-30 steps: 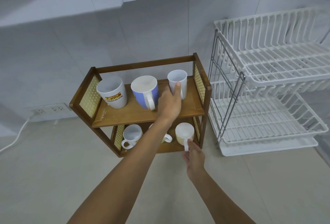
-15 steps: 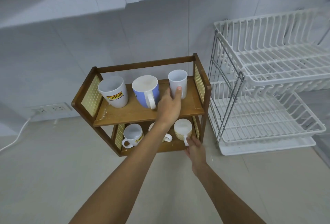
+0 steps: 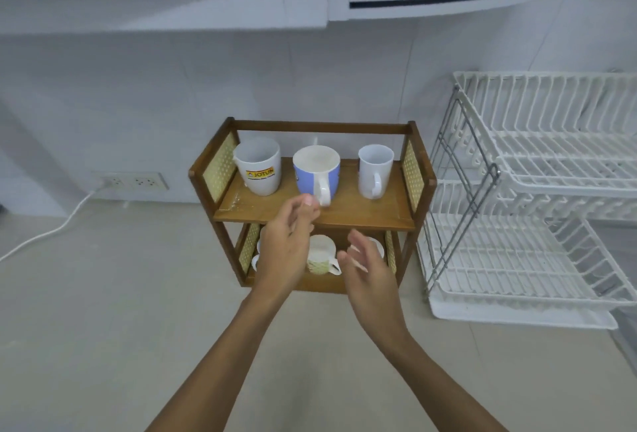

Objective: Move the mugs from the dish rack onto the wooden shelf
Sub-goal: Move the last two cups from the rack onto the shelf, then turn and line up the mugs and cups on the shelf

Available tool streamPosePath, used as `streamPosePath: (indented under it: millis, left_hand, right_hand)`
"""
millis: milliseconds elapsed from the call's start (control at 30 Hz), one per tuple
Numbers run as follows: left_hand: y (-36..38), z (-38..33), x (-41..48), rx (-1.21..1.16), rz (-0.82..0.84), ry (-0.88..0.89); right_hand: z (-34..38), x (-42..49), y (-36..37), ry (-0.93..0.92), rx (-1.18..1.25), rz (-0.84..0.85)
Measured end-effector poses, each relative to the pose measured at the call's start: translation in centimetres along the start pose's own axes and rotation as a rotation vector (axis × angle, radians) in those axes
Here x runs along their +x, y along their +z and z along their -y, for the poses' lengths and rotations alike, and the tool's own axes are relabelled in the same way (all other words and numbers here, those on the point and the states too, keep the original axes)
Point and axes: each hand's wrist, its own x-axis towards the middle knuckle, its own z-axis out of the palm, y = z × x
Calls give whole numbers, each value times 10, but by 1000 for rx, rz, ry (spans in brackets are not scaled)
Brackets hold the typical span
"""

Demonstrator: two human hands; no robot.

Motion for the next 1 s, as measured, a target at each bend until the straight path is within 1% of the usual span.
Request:
streamPosePath:
  millis: [133, 233, 300, 400, 467, 533, 567, 633, 733, 800, 1000]
  left_hand:
    - [-42, -10, 10, 128, -152, 54]
    - [-66, -15, 25, 231, -258, 122]
    - [-76, -22, 39, 280, -272, 162]
    - [-88, -34, 70, 376, -249, 194]
    - [-92, -38, 97, 433, -177, 111]
    - [-95, -40, 123, 457, -80, -39]
    - [-95, -39, 133, 464, -31, -83]
    - [-94, -36, 147, 475, 66, -121]
    - [-92, -33, 155, 483, 142, -194]
    - [-92, -32, 155, 464, 138, -199]
    - [-97, -34, 135, 423, 21, -162]
  right_hand:
    - [54, 25, 21, -149, 16, 108]
    - [85, 49, 44, -181, 25, 222]
    - [95, 61, 61, -167, 17, 282]
    - [95, 64, 88, -118, -8, 296]
    - [90, 62, 102, -107, -11, 291]
    - [84, 60, 113, -88, -4, 285]
    - [81, 60, 117, -68, -7, 282]
    - [77, 62, 122, -35, -11, 273]
    - [73, 67, 124, -17, 11, 248]
    - [71, 71, 125, -9, 26, 246]
    - [68, 87, 128, 7, 31, 241]
